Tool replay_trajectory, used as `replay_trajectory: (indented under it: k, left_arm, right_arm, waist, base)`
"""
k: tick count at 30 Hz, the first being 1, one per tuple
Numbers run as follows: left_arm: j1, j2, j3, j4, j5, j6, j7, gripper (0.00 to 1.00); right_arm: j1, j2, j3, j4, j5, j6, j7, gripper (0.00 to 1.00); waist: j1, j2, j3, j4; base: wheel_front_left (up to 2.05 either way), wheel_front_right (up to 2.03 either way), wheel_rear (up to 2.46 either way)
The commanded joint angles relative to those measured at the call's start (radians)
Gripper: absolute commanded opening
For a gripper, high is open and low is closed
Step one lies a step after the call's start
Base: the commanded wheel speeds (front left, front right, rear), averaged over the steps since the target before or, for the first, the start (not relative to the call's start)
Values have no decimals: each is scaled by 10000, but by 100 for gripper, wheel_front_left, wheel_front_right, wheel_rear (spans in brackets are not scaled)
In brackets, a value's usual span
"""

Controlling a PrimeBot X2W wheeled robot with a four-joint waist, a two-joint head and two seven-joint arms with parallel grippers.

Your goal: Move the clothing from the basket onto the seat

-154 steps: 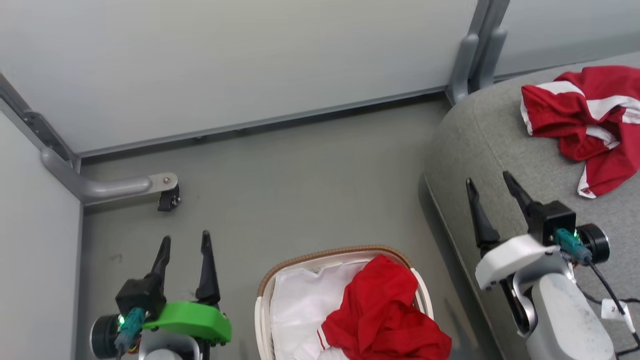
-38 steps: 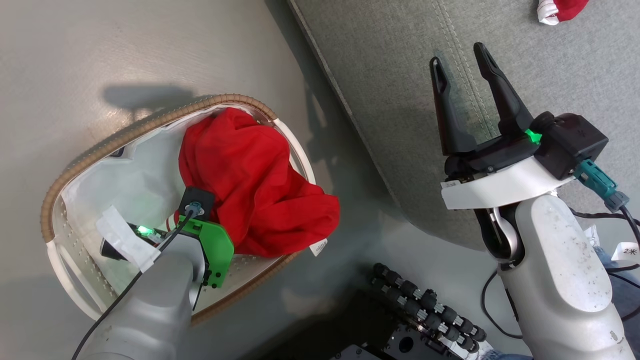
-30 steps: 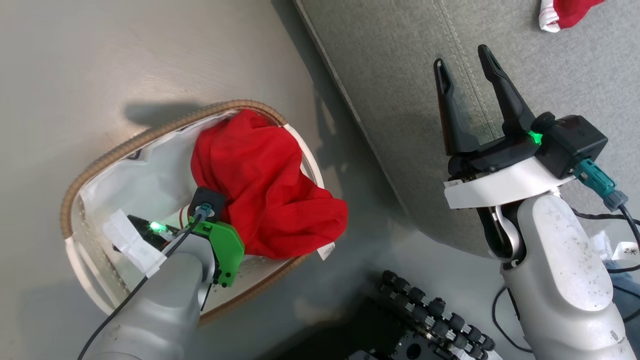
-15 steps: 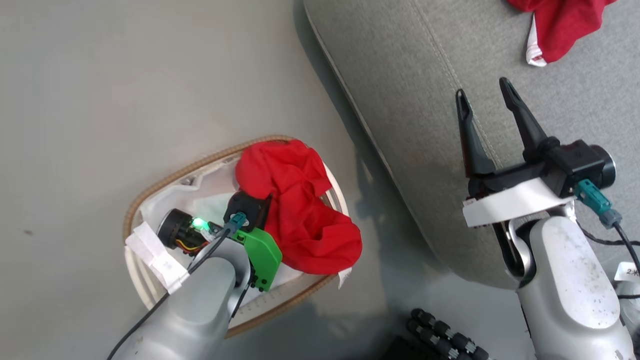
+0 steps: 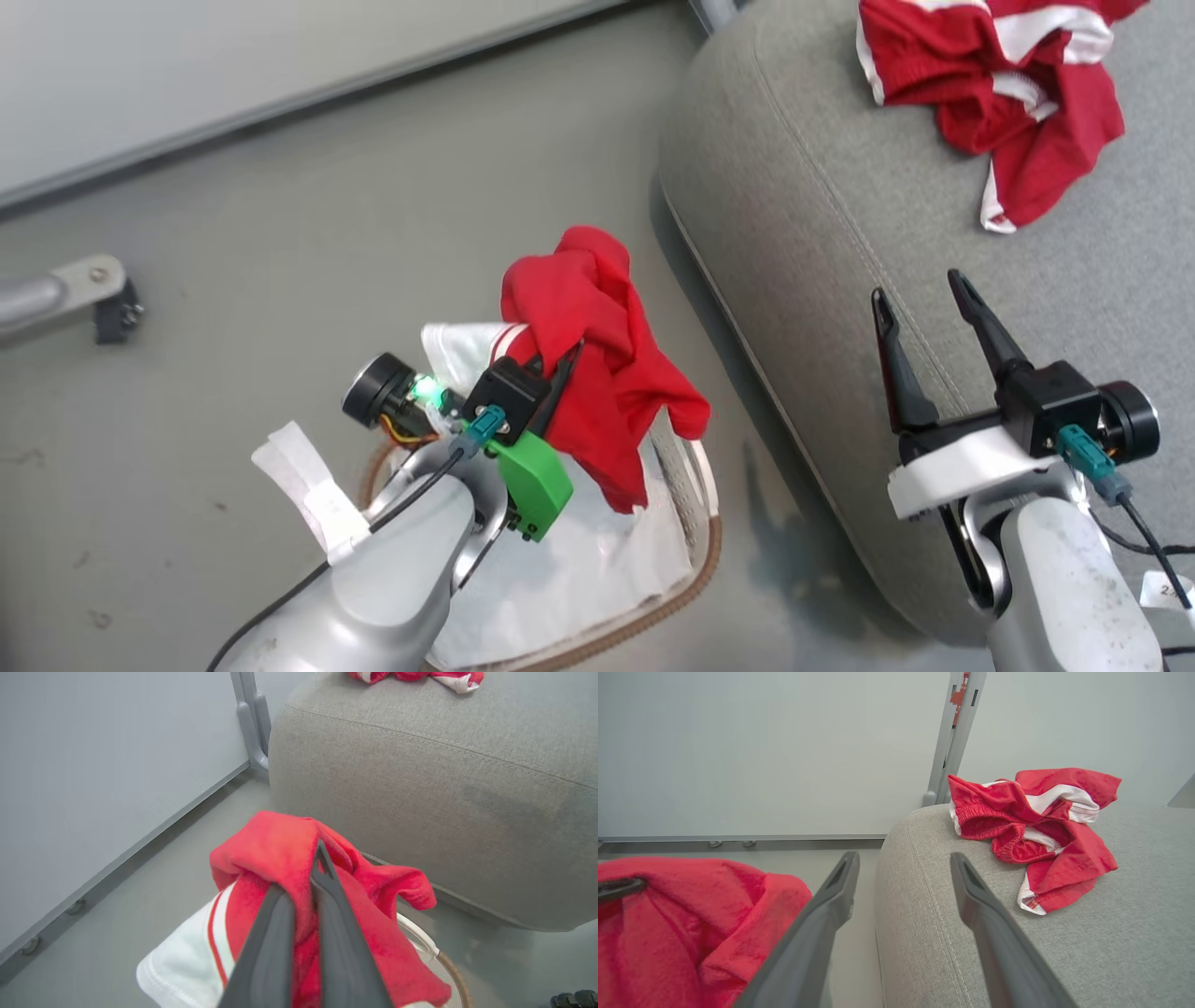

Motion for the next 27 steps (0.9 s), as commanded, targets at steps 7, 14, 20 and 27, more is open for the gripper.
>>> replay_trajectory:
  k: [7, 14, 20, 27]
  left_arm:
    - [-939, 418, -216, -872, 442, -324, -10, 0]
    - [-2082, 804, -348, -1266, 507, -485, 85, 0]
    - [-2979, 1001, -495, -1572, 493, -547, 210, 0]
    - [-3609, 1056, -521, -1681, 317, -576, 301, 0]
  right_arm:
    - [678, -38, 10, 189, -285, -14, -21, 100]
    - [859, -38, 271, 340, -324, -14, -21, 100]
    - [810, -37, 548, 451, -319, -14, -21, 100]
    - [559, -38, 985, 530, -272, -14, -21, 100]
  waist:
    - [1, 0, -2393, 1343]
    - [1, 0, -3031, 1485]
    - [1, 0, -3278, 1538]
    - [1, 0, -3362, 1541]
  base:
    - [0, 0, 0]
    - [0, 0, 0]
    - [0, 0, 0]
    - [0, 0, 0]
